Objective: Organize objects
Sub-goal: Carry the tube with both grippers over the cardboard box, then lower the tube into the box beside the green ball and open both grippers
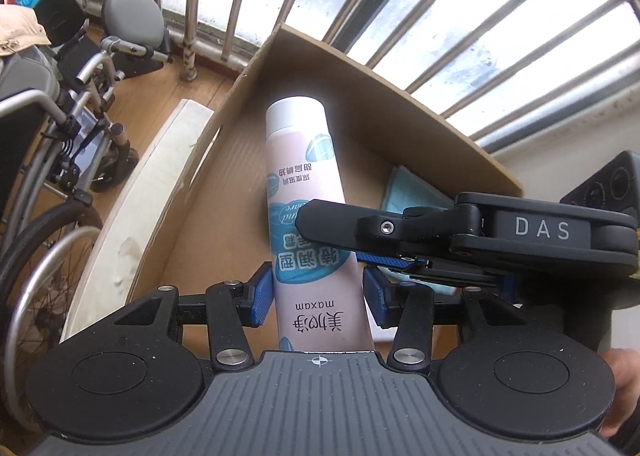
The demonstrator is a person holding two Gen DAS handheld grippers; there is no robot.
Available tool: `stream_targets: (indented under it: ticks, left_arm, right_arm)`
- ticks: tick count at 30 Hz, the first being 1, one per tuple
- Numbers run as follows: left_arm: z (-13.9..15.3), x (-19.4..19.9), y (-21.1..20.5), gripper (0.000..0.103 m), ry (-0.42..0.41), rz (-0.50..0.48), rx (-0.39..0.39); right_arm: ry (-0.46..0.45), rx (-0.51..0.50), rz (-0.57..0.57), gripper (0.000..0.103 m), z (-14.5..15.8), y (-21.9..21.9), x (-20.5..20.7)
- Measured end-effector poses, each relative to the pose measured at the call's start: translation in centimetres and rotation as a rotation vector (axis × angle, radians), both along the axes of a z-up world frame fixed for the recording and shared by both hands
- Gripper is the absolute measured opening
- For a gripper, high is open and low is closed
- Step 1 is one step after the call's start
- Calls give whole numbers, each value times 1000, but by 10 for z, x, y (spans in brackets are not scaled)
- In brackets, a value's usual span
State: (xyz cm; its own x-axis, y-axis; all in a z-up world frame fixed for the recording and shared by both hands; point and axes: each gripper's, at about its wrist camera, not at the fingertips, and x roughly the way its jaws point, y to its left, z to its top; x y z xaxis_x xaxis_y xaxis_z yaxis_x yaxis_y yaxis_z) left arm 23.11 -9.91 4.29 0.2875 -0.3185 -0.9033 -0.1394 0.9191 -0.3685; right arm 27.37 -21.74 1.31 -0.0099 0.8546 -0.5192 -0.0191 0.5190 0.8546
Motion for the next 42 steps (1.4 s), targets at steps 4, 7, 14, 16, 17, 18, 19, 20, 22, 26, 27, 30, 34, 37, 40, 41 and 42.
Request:
stream_targets:
  ticks: [4,7,14,16,17,18,19,20,22,26,27,30,34,37,40,41,42]
  left_arm:
    - [-29,17,1,46,45,10,11]
    - [-48,22,4,46,87,16,11]
    - [-68,25,-1,47,173,-11,68]
    - [-72,27,-6,51,189,-29,93]
    - [-74,28,-7,53,199,-32,98]
    - [-77,29,-7,54,209,-35,101]
    - [-79,30,-8,54,218,-38,102]
    - [-80,30,-8,55,221,-39,100]
    - [-82,32,-7,58,223,-36,102]
    - [-87,35,-4,61,234,-29,103]
    - [-88,35,-3,61,239,-28,103]
    - [-91,35,-4,61,250,-26,99]
    - [-94,34,-4,64,259,-24,91]
    - [-96,33,-6,68,262,-30,97]
    - [-99,33,-7,68,274,-30,86]
    - [-100,33,-7,68,278,-27,77]
    - [-101,33,-8,68,280,-25,77]
  right_arm:
    - [23,-23,18,30,-26,8,25]
    - [62,-34,33,30,-51,13,35]
    - [154,-50,47,30,-99,18,35]
    - [178,-53,44,30,-108,17,33]
    - [194,-50,40,30,-113,16,33]
    - [211,-46,36,30,-118,16,33]
    - [229,-47,32,30,-122,15,33]
    - [242,-56,29,30,-127,15,33]
    - [257,-93,30,31,-134,14,33]
    - [271,-94,8,30,-139,10,32]
    - [261,-102,11,30,-138,10,32]
    - [221,-139,21,30,-132,10,32]
    - [194,-164,32,30,-128,9,30]
    - [196,-169,30,30,-130,8,29]
    - [202,-166,21,30,-132,8,29]
    - [203,-166,19,30,-133,7,29]
    - [204,-164,19,30,-134,7,28]
